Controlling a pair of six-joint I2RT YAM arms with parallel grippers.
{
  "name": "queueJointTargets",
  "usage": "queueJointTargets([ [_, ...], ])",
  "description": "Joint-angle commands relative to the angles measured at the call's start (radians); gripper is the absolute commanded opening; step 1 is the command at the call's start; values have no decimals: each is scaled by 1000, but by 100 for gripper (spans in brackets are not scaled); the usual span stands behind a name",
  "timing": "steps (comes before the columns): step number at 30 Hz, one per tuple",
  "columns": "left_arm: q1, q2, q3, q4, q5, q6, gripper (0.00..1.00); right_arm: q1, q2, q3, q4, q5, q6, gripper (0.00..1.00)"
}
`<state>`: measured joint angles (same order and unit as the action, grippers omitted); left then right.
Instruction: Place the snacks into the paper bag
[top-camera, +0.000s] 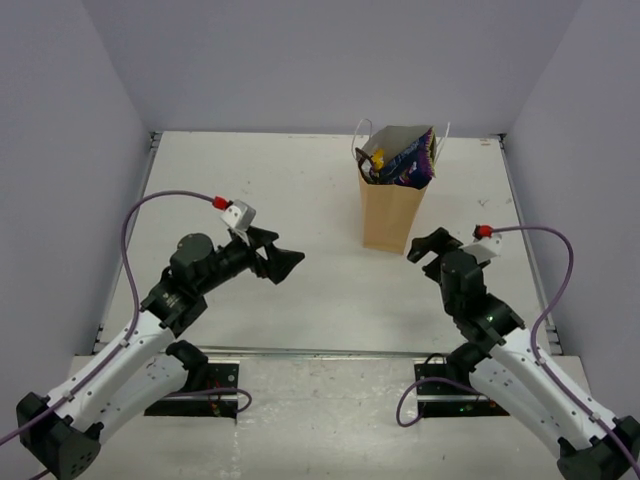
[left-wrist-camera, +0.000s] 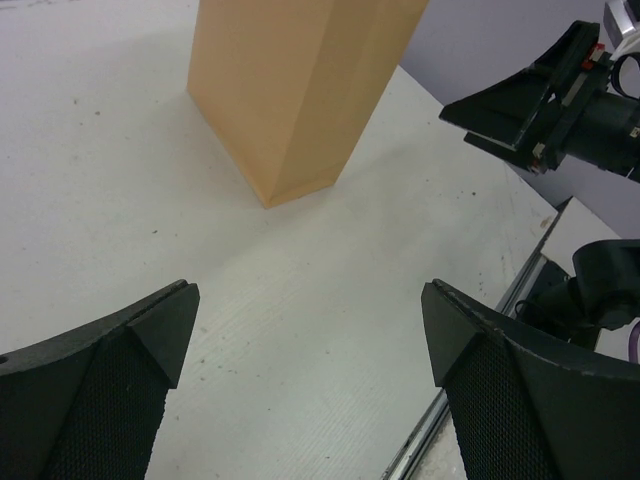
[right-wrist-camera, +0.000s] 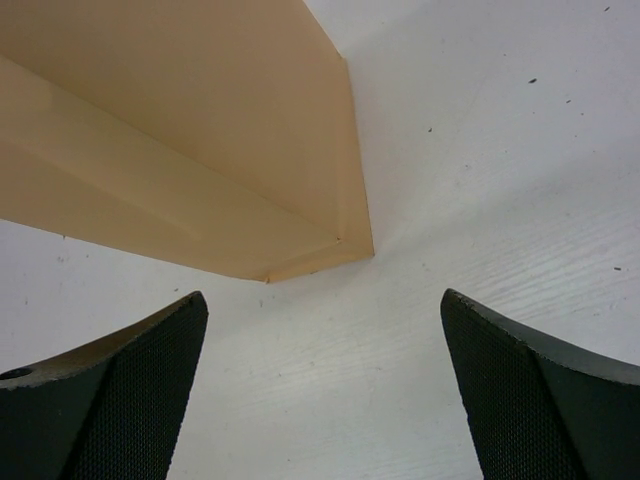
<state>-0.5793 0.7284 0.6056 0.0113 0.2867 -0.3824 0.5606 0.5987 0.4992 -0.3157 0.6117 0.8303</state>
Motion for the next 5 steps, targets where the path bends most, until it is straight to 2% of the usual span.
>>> queueJointTargets([
  [1, -4, 11, 14, 35, -1, -3, 100, -4, -37, -11, 33, 36, 26, 99],
  [5, -4, 17, 19, 35, -3, -6, 100, -4, -82, -42, 67, 25, -2, 99],
])
